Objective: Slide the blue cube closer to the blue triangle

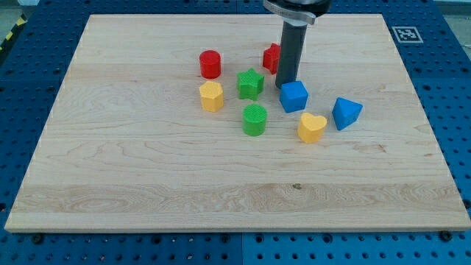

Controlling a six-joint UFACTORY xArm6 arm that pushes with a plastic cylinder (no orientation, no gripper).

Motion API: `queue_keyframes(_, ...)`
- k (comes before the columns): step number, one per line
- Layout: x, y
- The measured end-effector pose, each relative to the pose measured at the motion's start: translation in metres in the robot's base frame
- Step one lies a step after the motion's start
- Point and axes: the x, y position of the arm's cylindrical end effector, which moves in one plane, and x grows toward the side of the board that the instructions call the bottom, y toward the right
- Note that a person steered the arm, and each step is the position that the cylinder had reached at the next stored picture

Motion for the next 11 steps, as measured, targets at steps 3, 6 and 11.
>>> queue_keyframes(3, 0.006, -0.031)
queue_keyframes(6, 0.038, -0.029)
queue_keyframes(11, 0.062, 0.027)
